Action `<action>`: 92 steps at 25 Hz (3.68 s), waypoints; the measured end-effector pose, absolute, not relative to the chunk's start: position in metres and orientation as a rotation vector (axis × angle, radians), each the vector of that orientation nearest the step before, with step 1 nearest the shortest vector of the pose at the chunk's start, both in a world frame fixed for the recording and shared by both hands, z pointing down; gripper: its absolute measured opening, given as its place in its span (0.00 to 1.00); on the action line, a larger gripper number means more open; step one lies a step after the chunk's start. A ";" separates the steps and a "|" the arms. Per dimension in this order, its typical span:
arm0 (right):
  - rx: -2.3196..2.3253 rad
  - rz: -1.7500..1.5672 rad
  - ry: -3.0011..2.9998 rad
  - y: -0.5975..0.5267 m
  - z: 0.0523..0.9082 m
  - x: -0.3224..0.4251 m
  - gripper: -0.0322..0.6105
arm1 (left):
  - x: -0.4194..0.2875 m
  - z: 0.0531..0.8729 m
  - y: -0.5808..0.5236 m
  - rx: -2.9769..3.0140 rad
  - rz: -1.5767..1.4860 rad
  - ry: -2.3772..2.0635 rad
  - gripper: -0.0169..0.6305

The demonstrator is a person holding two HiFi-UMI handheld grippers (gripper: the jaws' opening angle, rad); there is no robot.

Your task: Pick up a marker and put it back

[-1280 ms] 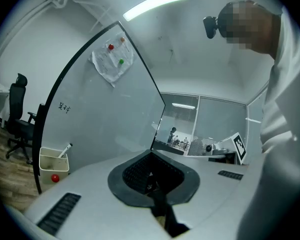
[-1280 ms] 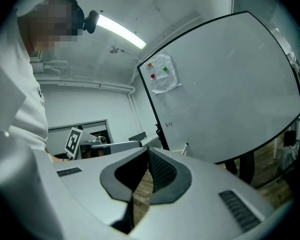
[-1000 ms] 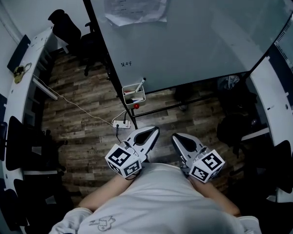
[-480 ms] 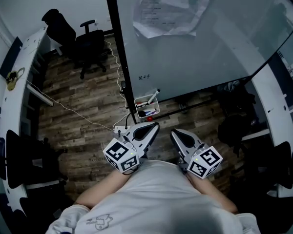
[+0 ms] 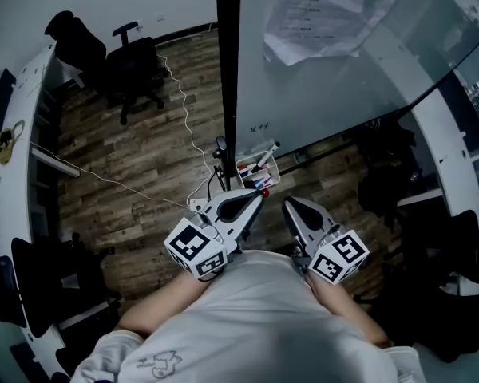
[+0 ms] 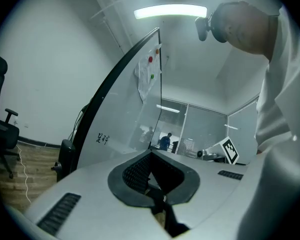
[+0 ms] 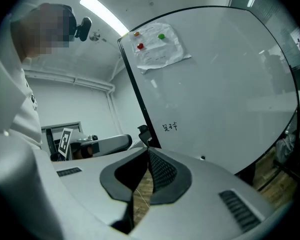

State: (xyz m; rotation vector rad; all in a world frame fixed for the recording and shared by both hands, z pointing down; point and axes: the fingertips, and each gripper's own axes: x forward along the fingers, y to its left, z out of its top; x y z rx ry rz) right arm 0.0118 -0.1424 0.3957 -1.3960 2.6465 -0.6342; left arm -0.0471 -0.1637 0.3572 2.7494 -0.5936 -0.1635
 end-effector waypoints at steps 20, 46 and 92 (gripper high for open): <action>-1.484 -0.653 2.657 -0.221 0.418 0.020 0.07 | -0.041 0.404 -0.209 2.787 0.053 -0.571 0.03; -1.337 -0.915 2.737 -0.290 0.517 0.049 0.07 | 0.003 0.471 -0.267 2.678 0.198 -0.765 0.03; -1.284 -1.106 2.692 -0.326 0.563 0.050 0.17 | -0.004 0.501 -0.289 2.620 0.268 -0.808 0.03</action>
